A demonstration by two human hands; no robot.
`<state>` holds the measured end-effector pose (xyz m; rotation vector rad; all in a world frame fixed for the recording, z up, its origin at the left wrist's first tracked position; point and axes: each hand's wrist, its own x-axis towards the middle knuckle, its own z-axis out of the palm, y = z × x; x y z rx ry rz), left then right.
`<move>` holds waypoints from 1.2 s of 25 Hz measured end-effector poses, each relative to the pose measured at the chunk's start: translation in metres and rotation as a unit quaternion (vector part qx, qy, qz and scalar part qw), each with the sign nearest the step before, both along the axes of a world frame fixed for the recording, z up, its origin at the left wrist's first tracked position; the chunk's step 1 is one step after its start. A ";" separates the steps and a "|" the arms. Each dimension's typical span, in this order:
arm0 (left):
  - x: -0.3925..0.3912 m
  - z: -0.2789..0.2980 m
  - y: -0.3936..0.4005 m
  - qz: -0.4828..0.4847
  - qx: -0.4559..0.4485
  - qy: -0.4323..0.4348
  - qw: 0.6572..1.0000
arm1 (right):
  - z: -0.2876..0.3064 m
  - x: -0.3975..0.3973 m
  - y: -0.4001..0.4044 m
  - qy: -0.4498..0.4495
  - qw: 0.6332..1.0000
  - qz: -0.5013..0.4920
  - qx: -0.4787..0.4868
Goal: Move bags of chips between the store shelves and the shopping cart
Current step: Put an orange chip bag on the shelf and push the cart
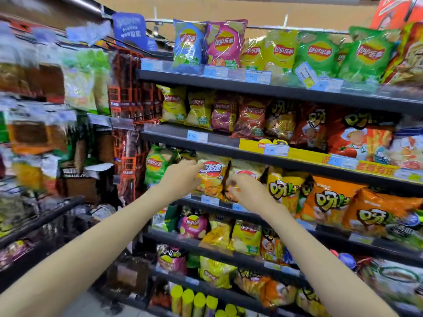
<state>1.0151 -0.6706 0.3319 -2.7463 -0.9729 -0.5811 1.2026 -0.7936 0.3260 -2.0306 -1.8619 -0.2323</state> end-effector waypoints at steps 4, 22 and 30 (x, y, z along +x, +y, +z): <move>-0.089 -0.047 -0.039 0.052 -0.041 0.038 0.997 | -0.043 -0.078 -0.019 0.029 0.997 0.064 -0.036; -0.653 -0.092 -0.086 0.442 -0.115 0.004 0.890 | -0.077 -0.631 0.117 0.015 0.896 0.429 -0.112; -0.827 -0.132 -0.064 0.509 -0.161 0.003 0.845 | -0.123 -0.820 0.162 0.011 0.846 0.504 -0.172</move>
